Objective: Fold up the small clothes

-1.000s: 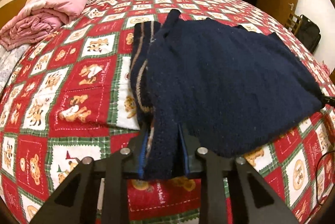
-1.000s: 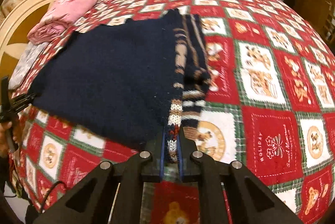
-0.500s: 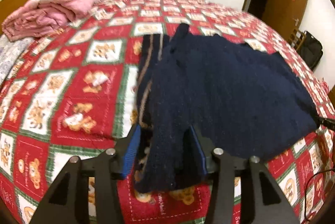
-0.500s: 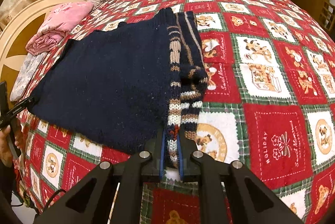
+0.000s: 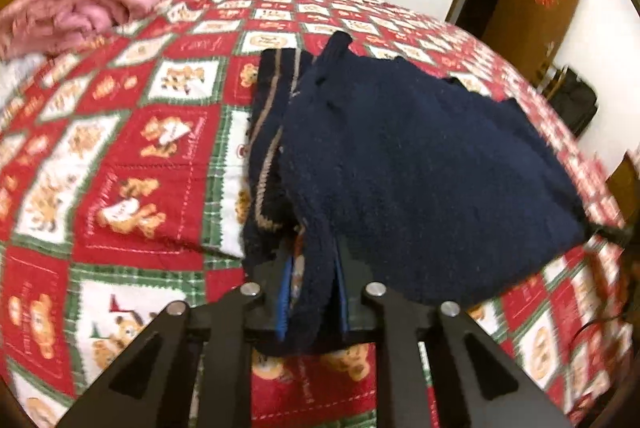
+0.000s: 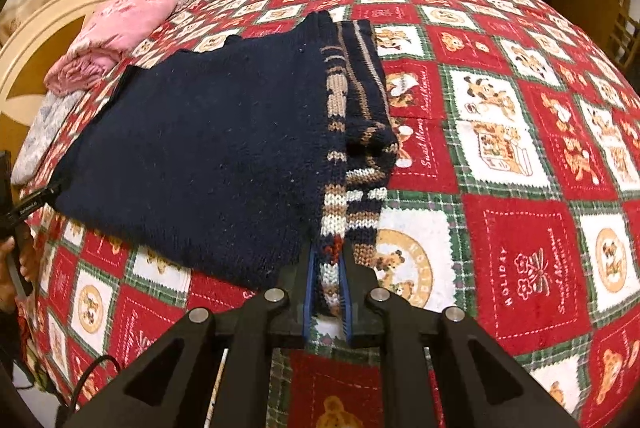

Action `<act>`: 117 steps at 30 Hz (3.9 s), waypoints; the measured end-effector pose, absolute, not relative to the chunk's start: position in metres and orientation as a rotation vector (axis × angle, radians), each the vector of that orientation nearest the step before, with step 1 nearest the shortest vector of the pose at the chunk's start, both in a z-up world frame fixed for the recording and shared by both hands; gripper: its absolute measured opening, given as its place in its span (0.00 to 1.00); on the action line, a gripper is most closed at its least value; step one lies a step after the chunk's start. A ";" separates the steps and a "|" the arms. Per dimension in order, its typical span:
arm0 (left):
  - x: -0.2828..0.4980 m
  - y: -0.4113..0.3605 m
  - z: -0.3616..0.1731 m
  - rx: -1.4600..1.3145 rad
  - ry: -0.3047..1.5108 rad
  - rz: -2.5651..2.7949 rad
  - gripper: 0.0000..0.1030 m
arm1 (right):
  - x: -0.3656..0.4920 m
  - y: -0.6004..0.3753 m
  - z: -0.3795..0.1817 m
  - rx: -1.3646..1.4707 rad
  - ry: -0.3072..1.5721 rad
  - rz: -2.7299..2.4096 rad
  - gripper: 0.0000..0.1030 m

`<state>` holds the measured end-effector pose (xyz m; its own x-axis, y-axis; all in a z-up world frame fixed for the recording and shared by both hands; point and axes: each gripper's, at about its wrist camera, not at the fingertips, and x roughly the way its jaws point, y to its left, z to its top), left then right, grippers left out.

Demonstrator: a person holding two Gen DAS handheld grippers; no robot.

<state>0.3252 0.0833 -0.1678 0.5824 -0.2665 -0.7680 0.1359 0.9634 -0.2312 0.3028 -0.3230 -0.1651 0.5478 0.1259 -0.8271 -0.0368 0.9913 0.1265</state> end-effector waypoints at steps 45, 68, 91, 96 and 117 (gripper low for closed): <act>0.382 0.173 -0.151 -0.290 0.907 -0.191 0.71 | 0.296 0.014 -0.135 -0.484 0.787 0.446 0.45; 0.492 0.094 -0.164 -0.162 1.089 -0.396 0.78 | 0.301 0.131 -0.198 -0.682 0.717 0.464 0.45; 0.508 0.110 -0.158 -0.334 1.017 -0.424 0.13 | 0.307 0.105 -0.172 -0.523 0.666 0.493 0.15; 0.507 0.108 -0.137 -0.381 0.990 -0.432 0.12 | 0.300 0.083 -0.152 -0.437 0.636 0.487 0.12; 0.496 -0.078 -0.047 -0.250 0.899 -0.588 0.09 | 0.282 -0.147 -0.098 0.198 0.616 0.314 0.10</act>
